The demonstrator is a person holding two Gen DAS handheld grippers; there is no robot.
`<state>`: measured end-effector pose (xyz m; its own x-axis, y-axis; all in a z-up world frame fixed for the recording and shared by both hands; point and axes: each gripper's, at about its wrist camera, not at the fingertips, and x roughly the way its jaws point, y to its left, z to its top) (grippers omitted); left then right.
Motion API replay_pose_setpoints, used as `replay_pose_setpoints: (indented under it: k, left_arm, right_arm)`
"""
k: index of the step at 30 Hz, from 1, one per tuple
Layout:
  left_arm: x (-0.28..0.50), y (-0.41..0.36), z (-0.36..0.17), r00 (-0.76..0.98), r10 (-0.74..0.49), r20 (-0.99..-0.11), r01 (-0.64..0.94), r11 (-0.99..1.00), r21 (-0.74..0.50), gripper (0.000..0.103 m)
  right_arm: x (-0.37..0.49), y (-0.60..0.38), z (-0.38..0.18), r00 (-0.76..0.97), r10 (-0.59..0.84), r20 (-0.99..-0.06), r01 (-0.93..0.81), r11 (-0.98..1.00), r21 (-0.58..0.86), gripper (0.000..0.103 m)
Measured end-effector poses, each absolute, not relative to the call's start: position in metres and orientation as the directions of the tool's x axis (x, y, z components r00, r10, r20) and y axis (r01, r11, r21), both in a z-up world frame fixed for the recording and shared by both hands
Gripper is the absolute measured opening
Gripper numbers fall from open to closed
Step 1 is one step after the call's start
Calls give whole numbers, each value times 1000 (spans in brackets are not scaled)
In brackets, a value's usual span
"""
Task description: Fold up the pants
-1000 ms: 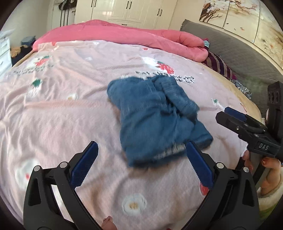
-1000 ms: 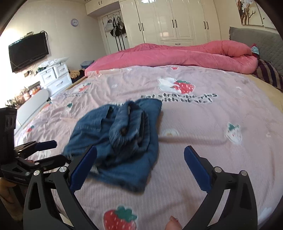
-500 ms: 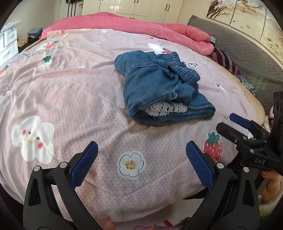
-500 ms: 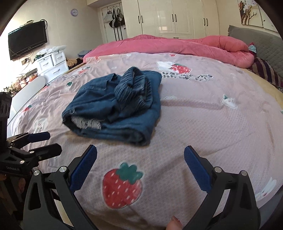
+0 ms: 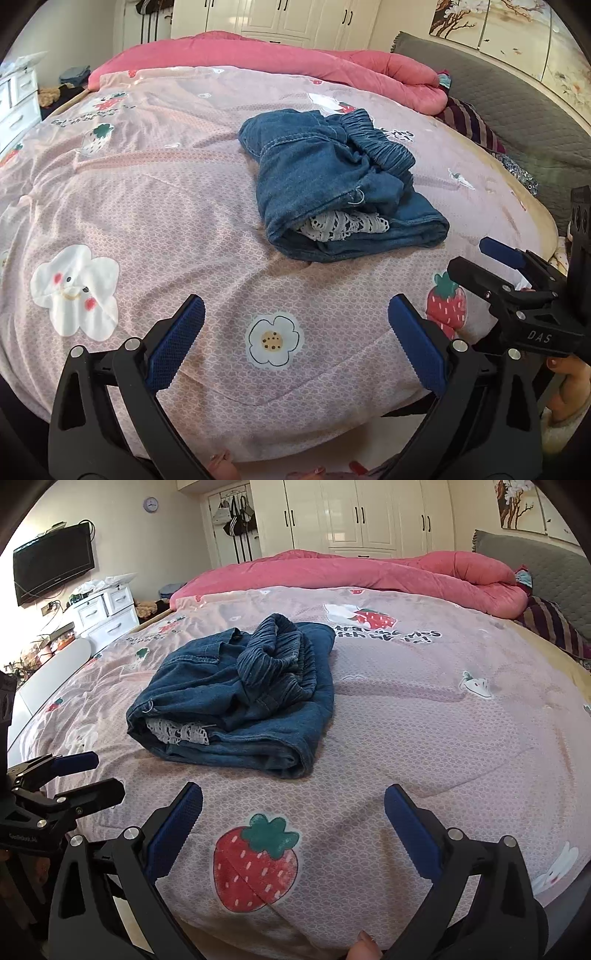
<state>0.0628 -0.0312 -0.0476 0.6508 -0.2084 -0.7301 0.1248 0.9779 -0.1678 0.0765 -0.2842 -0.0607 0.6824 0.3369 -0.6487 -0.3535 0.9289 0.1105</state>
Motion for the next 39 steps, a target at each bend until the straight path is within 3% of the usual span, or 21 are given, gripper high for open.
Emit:
replay_pose_setpoints:
  k: [39]
  left_arm:
    - [62, -33, -44, 662, -166, -731, 95, 986, -138, 94]
  right_arm:
    - [78, -285, -63, 687, 316, -654, -339, 936, 96, 99]
